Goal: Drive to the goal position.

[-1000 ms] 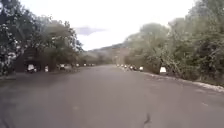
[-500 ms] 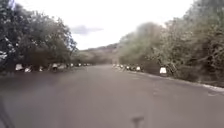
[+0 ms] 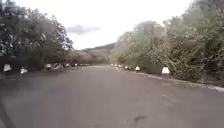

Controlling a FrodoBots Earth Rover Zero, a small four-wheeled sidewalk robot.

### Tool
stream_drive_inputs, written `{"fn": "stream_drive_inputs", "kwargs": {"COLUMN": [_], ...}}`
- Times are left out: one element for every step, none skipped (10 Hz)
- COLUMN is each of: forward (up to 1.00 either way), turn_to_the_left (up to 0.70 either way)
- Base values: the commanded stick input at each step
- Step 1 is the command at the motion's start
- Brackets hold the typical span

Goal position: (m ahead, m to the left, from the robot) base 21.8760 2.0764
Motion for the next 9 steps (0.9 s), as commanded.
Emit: {"fn": "stream_drive_inputs", "kwargs": {"forward": [0.99, 0.99, 0.99, 0.99, 0.99, 0.99, 0.99, 0.99, 0.99], "turn_to_the_left": [0.15, 0.03, 0.00, 0.00, 0.00, 0.00, 0.00, 0.00, 0.00]}}
